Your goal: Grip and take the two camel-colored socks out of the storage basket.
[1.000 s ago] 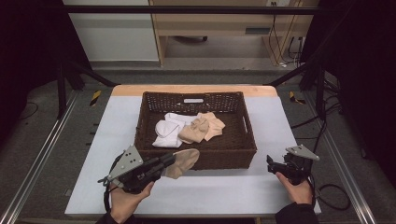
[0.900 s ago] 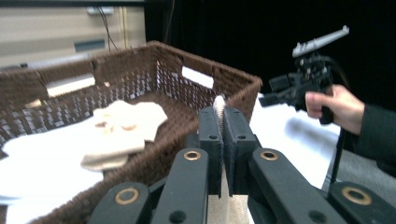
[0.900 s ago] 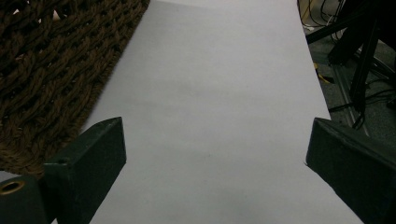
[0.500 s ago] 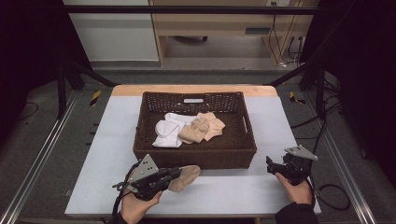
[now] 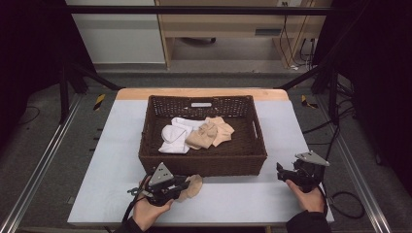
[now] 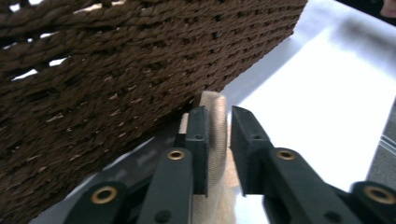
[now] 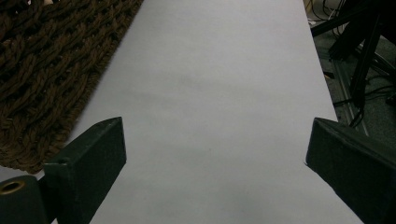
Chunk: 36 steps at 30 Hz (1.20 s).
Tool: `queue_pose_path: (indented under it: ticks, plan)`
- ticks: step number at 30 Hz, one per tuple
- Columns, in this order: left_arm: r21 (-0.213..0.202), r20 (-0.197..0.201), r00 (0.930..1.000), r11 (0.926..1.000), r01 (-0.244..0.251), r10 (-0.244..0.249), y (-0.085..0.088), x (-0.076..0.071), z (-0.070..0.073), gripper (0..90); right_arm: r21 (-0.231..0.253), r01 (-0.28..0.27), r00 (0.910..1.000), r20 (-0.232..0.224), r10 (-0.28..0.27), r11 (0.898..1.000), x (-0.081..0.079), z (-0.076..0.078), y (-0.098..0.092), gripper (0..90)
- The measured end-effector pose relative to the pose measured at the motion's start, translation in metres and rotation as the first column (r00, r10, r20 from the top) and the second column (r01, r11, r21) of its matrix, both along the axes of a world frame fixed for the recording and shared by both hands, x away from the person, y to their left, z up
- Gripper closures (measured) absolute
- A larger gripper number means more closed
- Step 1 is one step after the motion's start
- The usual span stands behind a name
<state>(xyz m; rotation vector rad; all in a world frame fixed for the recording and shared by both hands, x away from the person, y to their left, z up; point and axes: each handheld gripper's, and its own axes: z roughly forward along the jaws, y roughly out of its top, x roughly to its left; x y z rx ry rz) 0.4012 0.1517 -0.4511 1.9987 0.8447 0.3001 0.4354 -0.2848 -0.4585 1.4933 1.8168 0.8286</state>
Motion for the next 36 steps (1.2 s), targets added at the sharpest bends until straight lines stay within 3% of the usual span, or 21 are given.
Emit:
queue_pose_path:
  ticks: [3,6,11,20,24,27,32,36]
  plan:
    - [-0.008,0.02,0.9997,0.9998,-0.017,0.017,0.001,-0.001,0.004,65.9,-0.001,0.0,1.0,-0.001,0.0,1.0,0.0,0.0,0.0,5.2]
    - [-0.019,0.065,0.9973,0.9993,-0.033,0.034,0.003,-0.004,0.012,61.9,0.002,0.0,1.0,-0.001,0.0,1.0,0.0,0.0,0.0,5.1]
    - [-0.057,0.114,0.9919,0.9971,-0.05,0.056,0.009,-0.008,0.028,60.5,-0.001,-0.001,1.0,-0.001,0.001,1.0,0.0,0.0,0.0,5.2]
    - [-0.088,0.184,0.9799,0.9943,-0.061,0.076,0.012,-0.009,0.052,57.6,-0.003,-0.003,1.0,-0.004,0.003,1.0,0.001,0.0,0.001,5.2]
    - [-0.109,0.204,0.9752,0.992,-0.064,0.085,0.013,-0.004,0.063,55.9,-0.002,-0.006,1.0,0.001,0.006,1.0,0.001,0.0,0.002,5.2]
    - [-0.092,0.233,0.969,0.9937,-0.064,0.084,0.012,0.002,0.074,53.1,0.0,-0.004,1.0,0.002,0.004,1.0,0.001,0.0,0.002,5.2]
    - [-0.123,0.282,0.9541,0.99,-0.068,0.1,0.008,0.019,0.093,45.8,0.005,-0.006,1.0,0.004,0.006,1.0,0.001,0.001,0.002,5.1]
    - [-0.117,0.309,0.9438,0.9895,-0.086,0.118,0.001,0.038,0.105,40.9,0.006,-0.006,1.0,0.008,0.005,1.0,0.002,0.001,0.001,5.1]
